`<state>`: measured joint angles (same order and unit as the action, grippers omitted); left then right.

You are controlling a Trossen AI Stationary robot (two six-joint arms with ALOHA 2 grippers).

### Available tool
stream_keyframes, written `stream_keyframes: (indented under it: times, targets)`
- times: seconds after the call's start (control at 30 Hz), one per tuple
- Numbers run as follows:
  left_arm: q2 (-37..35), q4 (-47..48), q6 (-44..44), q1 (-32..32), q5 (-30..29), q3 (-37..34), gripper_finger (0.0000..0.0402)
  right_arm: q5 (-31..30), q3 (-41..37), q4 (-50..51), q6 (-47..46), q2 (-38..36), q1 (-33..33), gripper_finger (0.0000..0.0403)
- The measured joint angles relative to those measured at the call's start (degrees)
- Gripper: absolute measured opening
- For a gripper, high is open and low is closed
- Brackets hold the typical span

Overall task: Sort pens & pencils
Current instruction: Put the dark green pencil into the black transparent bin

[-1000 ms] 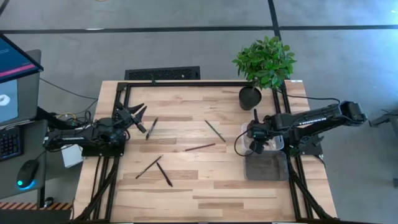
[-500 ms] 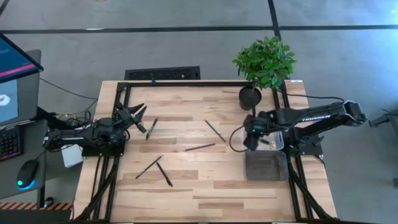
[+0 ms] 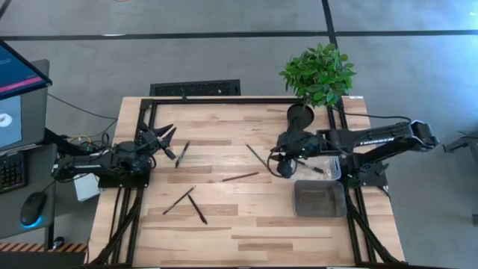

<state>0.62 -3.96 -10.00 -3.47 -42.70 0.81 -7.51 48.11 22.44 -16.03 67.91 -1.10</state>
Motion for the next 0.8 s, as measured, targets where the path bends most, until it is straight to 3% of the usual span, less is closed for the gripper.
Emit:
stream_keyframes:
  times: [0.27, 0.8]
  targets:
    - [0.0, 0.0, 0.2, 0.0, 0.0, 0.0, 0.0073, 0.1, 1.0, 0.9, -0.9, 6.0, 4.7, 0.0158]
    - [0.1, 0.0, 1.2, 0.0, 0.0, 0.0, 0.0073, 0.6, 18.8, 16.6, 2.1, 25.5, 5.6, 0.0152]
